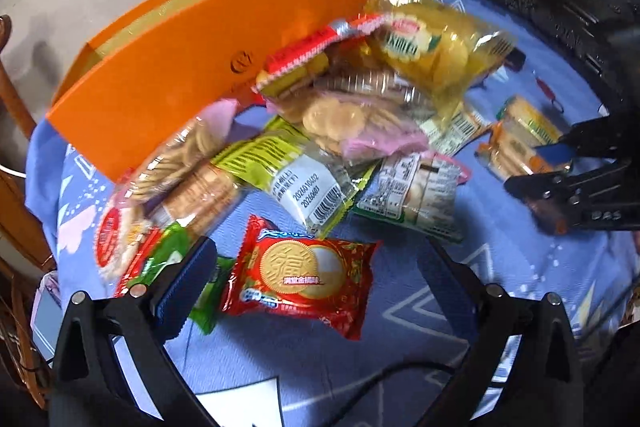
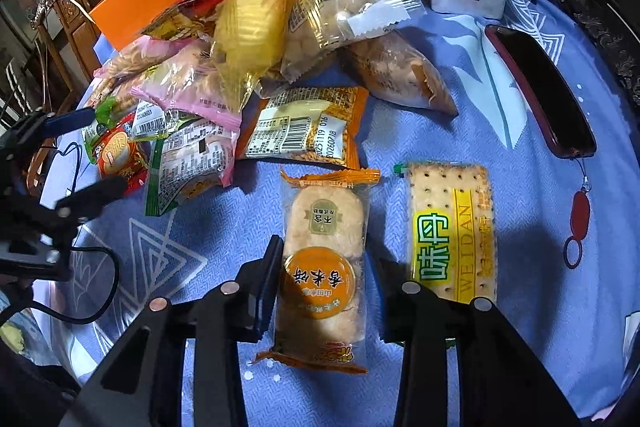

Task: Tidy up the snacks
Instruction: 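Grasp the red biscuit pack with the left tool while the right tool grasps a rice-cake pack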

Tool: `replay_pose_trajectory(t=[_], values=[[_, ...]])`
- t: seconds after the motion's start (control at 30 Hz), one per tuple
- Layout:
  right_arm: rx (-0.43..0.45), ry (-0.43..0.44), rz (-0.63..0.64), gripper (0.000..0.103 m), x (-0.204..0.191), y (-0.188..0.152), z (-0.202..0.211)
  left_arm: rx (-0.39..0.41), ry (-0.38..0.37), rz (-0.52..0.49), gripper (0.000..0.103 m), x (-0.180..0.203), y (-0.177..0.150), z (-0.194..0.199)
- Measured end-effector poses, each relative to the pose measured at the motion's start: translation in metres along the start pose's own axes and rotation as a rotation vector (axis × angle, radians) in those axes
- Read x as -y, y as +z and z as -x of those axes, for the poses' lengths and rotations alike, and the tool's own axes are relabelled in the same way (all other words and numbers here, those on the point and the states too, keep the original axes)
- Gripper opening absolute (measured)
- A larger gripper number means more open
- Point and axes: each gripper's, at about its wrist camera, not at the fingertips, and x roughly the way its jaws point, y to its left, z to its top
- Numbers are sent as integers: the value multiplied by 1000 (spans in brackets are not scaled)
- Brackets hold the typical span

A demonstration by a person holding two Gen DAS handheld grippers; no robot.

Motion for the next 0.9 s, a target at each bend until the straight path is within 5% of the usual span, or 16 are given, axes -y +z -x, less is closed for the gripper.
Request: replay_pose_trajectory(t=[0.23, 0.5, 0.9], values=[[-3, -9, 3, 39, -3, 3, -2, -28, -9, -64, 98, -4, -6, -25], [-1, -23, 0, 39, -5, 6, -7, 7, -114, -51, 63, -2, -11, -28], [3, -32, -22, 38, -10, 6, -6, 24, -119, 28, 53, -11, -29, -3]])
